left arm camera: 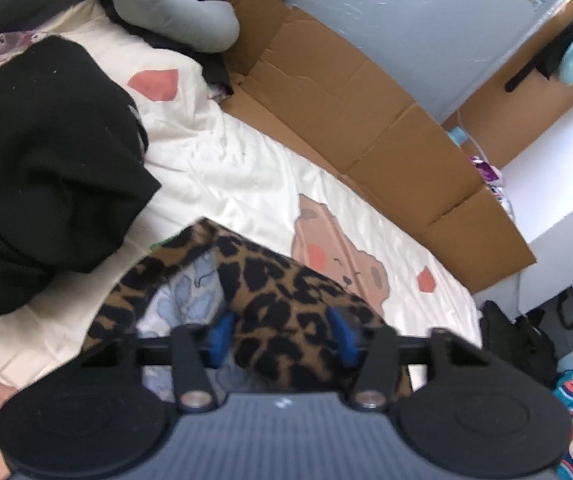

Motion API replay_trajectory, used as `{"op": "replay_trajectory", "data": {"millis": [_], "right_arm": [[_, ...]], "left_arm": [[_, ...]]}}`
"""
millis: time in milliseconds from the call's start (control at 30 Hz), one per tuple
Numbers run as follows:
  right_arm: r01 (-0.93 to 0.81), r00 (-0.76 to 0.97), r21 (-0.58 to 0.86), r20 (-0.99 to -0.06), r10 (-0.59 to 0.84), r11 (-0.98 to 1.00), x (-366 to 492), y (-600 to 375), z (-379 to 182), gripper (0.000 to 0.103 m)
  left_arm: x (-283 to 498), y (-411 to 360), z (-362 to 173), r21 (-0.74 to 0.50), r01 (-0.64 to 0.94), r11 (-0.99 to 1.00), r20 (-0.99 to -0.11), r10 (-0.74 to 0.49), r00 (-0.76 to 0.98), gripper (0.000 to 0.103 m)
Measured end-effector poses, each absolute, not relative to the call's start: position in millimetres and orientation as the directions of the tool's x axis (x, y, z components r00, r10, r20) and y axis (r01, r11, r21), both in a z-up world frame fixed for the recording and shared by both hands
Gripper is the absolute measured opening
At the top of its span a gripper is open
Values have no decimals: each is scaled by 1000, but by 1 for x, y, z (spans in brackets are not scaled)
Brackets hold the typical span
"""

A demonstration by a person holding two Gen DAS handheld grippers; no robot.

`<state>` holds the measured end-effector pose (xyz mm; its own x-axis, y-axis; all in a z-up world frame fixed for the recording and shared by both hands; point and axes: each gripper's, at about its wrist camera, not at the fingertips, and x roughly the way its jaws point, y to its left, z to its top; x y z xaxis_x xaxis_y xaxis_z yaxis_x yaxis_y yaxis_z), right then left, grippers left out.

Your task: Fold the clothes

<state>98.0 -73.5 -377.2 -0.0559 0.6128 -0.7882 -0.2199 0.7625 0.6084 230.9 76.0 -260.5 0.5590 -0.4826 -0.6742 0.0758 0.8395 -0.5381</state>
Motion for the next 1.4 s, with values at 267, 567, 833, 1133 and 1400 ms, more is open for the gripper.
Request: {"op": "replay_trajectory", "data": {"millis": [267,567,833,1133,1400], "right_arm": [[-271,5,623,-761,648,734,107,-95,-330,28],[-271,108,655,-707,699,705,133,-105,-277,34],[-171,108,716,-669,735,677,160,-105,-271,36],[-151,111,744,-642,759,651,175,-74,-262,53],[-98,89,710,-692,716,698,175,-52,-269,53]], "left_arm": [[204,68,-242,-594,131,793,-646,-568,509,12],[175,51,-240,-686,204,699,-561,-686,462,12],[159,38,-257,-725,237,647,-532,-744,404,10],[146,24,-245,-640,361,679,-547,-732,406,9],[135,12,-241,-623,418,661,-528,-750,398,8]]}}
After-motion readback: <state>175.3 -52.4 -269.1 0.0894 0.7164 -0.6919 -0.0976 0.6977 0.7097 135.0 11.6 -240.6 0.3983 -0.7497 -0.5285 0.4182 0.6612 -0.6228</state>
